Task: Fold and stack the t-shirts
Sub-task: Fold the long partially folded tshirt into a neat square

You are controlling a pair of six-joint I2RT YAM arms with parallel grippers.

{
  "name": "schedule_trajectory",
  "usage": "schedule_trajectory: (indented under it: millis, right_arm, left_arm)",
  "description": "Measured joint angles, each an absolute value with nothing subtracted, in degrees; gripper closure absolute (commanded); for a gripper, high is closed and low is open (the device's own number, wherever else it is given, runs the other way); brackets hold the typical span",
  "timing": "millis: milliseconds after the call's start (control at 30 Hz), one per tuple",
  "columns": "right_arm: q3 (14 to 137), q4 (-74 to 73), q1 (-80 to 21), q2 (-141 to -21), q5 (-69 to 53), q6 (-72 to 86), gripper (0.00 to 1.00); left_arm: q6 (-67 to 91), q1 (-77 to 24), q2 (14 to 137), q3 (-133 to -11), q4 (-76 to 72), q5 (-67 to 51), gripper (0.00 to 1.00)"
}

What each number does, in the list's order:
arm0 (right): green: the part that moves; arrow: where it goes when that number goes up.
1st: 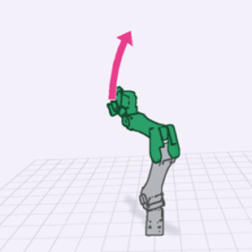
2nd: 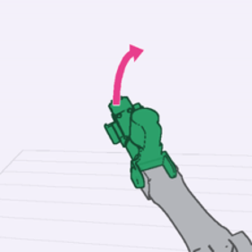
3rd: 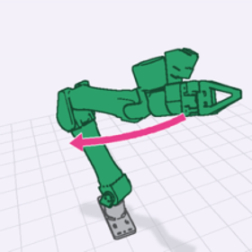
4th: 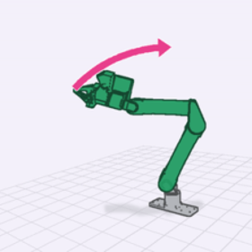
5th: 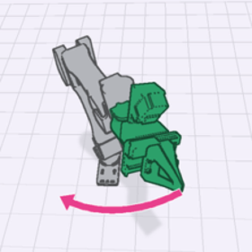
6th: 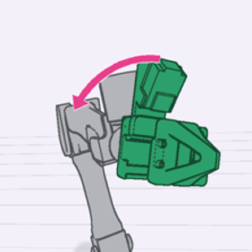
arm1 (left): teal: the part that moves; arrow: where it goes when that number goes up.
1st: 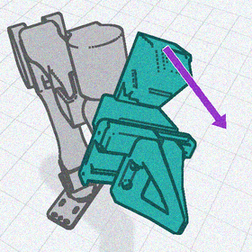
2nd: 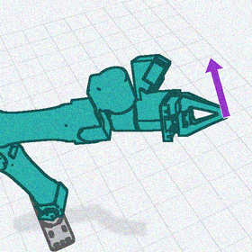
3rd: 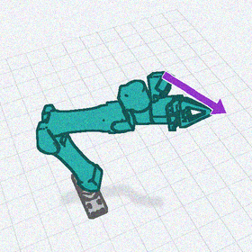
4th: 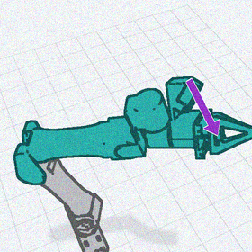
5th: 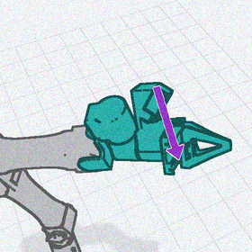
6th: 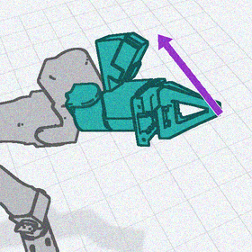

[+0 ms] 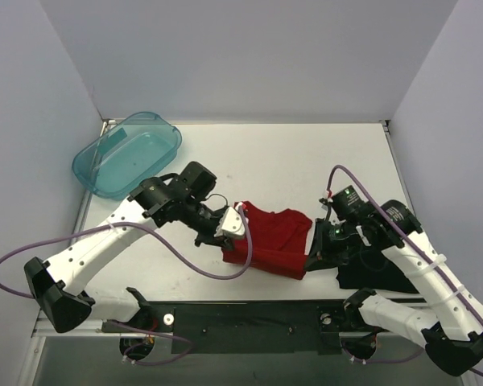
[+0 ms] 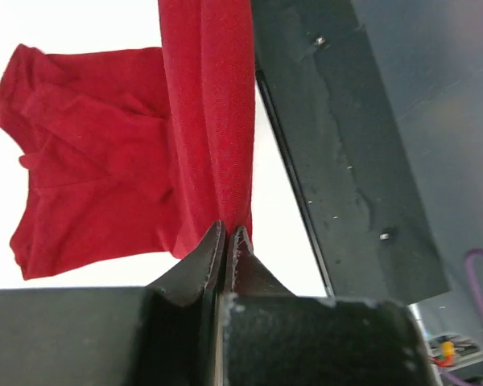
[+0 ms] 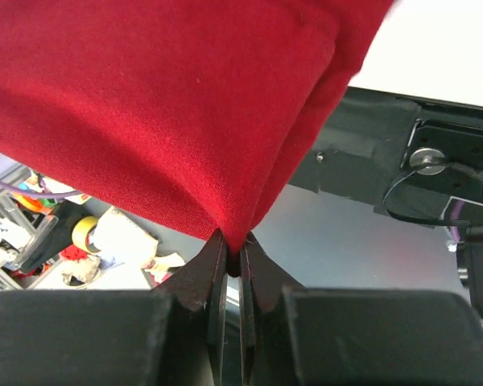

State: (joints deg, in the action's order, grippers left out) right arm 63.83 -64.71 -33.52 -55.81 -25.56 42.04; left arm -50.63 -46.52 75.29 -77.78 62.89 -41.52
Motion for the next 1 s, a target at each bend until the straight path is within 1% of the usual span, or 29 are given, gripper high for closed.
schedule_trajectory:
  millis: [100, 200, 400, 467, 567, 700, 967, 1000]
  right_arm:
    - [68.58, -67.2, -33.85, -57.28, -26.39, 42.54, 1.0]
    - [70.37, -67.24, -31.46, -60.45, -26.98, 40.88, 1.0]
    - [65.25, -60.53, -19.99, -71.2, -28.64, 35.79, 1.0]
    - [64.75, -57.49, -17.87, -75.92, -28.99, 34.54, 1.0]
    - [64.84, -52.1, -16.62, -82.21, -29.21, 33.01, 1.0]
    - [64.93, -47.03, -14.94, -88.31, -29.36, 32.23, 1.0]
    - [65.76, -43.22, -13.43, -93.78, -27.97, 32.03, 1.0]
    - [65.78, -42.89, -13.41, -94.35, -27.55, 32.1, 1.0]
  left_arm:
    - [-47.33, -44.18, 74.7, -78.52, 64.16, -44.56, 1.0]
    - [-41.98, -41.25, 76.01, -78.5, 62.72, -45.34, 1.0]
    - [-31.9, -36.51, 85.01, -78.13, 53.91, -41.5, 1.0]
    - [-29.95, -34.46, 89.08, -78.13, 50.89, -40.49, 1.0]
    - [-27.64, -31.79, 94.59, -78.15, 47.75, -38.96, 1.0]
    - [-26.37, -30.81, 99.13, -78.15, 43.81, -36.99, 1.0]
    - [-23.51, -30.81, 106.54, -78.65, 37.34, -34.7, 1.0]
    - [-23.14, -30.81, 107.35, -78.76, 36.84, -34.63, 0.98]
